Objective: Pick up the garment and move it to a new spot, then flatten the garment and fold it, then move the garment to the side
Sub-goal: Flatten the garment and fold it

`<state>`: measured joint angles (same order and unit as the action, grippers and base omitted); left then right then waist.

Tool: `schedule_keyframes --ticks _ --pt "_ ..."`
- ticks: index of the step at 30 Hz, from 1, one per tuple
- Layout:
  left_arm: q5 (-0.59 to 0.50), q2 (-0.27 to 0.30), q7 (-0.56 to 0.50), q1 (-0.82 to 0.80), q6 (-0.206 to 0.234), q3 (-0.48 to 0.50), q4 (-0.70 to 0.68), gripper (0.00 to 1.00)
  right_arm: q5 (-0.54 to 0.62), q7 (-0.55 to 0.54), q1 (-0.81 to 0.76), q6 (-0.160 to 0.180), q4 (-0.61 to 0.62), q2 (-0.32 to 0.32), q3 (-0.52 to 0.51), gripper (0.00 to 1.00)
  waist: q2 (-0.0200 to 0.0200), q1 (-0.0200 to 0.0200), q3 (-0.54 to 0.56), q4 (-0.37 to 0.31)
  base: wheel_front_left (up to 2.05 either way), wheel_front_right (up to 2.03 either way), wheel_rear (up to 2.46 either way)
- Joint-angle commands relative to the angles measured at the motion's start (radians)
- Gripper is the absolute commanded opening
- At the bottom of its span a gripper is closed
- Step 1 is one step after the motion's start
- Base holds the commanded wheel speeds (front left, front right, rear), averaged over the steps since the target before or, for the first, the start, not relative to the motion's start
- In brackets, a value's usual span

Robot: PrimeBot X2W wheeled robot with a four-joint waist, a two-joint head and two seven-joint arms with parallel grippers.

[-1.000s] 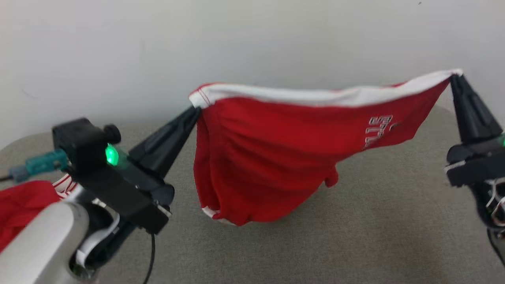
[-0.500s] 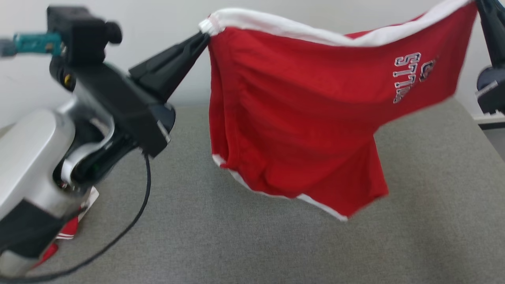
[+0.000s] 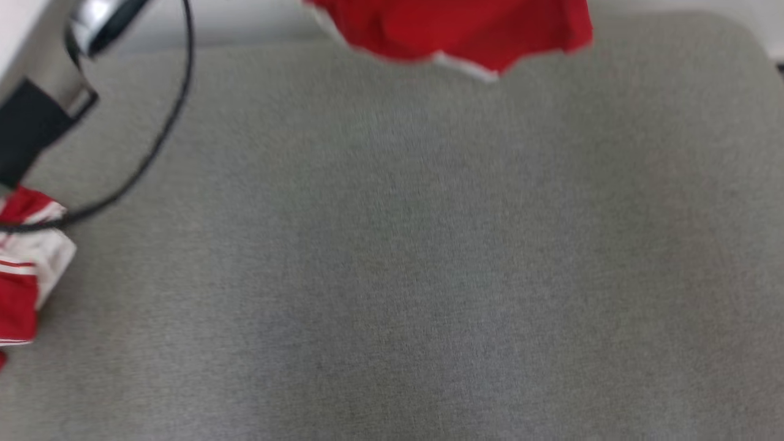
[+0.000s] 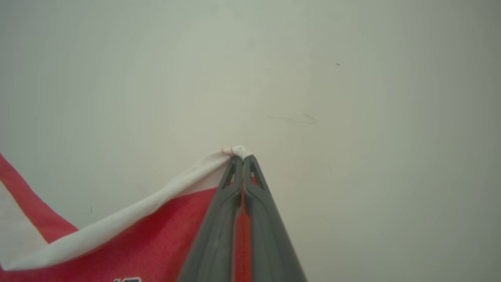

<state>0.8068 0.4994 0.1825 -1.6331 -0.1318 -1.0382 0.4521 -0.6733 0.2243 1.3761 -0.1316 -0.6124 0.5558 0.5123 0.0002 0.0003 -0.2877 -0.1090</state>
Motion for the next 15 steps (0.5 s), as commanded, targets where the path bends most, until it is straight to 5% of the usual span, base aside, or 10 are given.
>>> schedule_keyframes --ticks 1,6,15 --pt "-0.022 -0.004 0.029 -0.029 0.003 -0.017 0.033 0.0 0.02 0.019 0.032 0.002 -0.014 -0.012 -0.006 0.0 -0.0002 -0.0003 -0.183 -0.064 0.0 0.0 0.0" --pt "-0.13 -0.027 0.082 -0.101 0.003 0.029 0.097 0.0 0.077 0.042 0.074 0.002 0.011 -0.062 -0.055 0.0 -0.0002 -0.0003 -0.287 -0.071 0.0 0.0 0.0" --pt "-0.154 -0.002 0.082 0.266 0.003 0.112 -0.135 0.0 0.116 0.042 -0.222 0.002 0.203 -0.023 -0.106 0.0 -0.0002 -0.0003 -0.284 -0.029 0.0 0.0 0.0"
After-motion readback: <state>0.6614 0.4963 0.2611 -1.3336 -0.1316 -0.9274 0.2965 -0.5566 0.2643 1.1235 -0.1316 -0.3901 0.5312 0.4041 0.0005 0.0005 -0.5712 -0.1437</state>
